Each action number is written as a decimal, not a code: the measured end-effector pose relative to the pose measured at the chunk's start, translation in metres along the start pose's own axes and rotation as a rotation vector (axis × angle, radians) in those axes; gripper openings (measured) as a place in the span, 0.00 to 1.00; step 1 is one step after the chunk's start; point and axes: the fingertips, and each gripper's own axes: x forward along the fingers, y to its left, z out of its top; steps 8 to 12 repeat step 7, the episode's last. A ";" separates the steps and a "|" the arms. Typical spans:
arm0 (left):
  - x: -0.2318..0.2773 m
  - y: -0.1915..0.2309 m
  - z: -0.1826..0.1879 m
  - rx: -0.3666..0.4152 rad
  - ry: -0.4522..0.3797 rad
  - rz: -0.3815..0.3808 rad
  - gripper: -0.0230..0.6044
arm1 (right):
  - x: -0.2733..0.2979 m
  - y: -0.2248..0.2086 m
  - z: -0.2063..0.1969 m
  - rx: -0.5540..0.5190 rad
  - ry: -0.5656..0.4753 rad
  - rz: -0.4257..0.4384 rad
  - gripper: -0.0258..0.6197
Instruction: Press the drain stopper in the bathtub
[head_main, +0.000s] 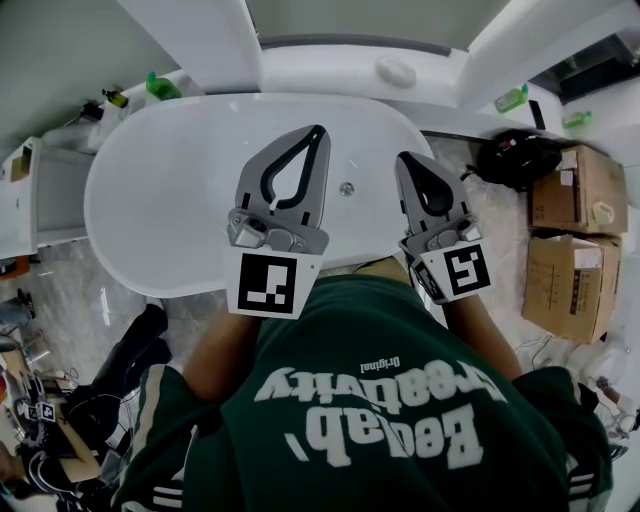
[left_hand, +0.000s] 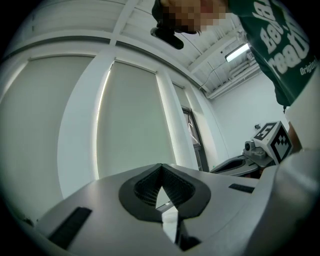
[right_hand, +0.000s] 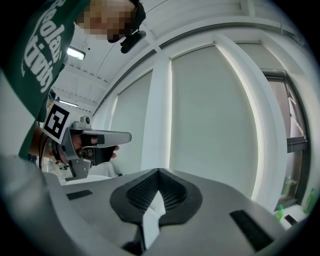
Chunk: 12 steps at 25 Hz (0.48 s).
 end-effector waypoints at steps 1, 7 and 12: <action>-0.001 0.000 0.000 0.004 0.001 -0.002 0.04 | 0.001 0.000 -0.001 0.000 0.002 -0.003 0.06; -0.002 0.002 -0.001 0.014 -0.007 -0.011 0.04 | 0.004 -0.001 0.000 -0.010 -0.020 -0.018 0.06; -0.002 0.002 -0.001 0.014 -0.007 -0.011 0.04 | 0.004 -0.001 0.000 -0.010 -0.020 -0.018 0.06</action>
